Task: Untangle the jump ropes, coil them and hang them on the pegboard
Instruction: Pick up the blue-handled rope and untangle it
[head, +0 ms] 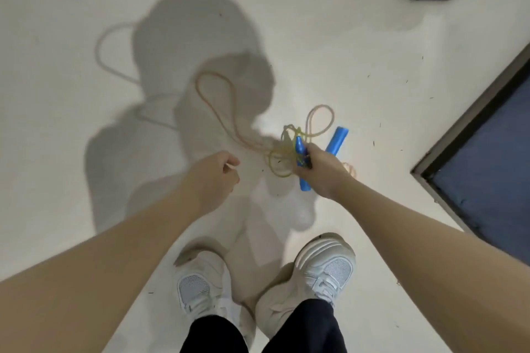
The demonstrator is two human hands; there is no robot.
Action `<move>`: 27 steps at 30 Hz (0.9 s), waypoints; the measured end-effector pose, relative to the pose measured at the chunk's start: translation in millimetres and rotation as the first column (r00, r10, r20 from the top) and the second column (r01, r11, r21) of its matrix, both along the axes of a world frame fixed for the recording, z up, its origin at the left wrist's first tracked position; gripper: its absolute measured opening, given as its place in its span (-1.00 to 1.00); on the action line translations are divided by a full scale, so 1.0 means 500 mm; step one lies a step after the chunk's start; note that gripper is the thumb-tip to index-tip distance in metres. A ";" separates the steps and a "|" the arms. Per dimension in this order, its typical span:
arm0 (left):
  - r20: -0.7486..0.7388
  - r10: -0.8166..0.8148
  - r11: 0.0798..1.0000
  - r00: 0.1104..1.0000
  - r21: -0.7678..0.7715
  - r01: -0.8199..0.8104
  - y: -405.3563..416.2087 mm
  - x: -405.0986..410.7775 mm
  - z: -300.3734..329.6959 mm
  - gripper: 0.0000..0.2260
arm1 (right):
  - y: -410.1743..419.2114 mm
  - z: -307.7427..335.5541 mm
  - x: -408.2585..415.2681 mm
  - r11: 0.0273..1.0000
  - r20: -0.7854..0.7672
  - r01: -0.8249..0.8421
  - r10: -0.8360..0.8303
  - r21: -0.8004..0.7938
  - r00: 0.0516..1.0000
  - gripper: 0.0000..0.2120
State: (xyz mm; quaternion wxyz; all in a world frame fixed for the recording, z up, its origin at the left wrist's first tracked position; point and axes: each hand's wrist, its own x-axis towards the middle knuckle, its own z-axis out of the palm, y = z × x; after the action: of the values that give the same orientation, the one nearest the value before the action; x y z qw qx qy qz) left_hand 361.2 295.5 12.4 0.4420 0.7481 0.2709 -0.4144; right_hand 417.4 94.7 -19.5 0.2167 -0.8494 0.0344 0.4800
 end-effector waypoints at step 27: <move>0.575 0.311 0.936 0.757 -0.323 -0.139 0.242 0.120 1.280 -0.67 | 0.249 1.324 0.169 0.017 -0.637 0.806 -0.603 0.592 0.480 -0.87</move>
State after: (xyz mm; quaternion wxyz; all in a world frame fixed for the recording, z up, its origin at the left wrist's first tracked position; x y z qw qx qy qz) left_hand 421.1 416.6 652.2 0.6472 0.7388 0.1430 -0.1219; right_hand 501.7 219.4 642.2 0.8072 -0.4259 0.2344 0.3348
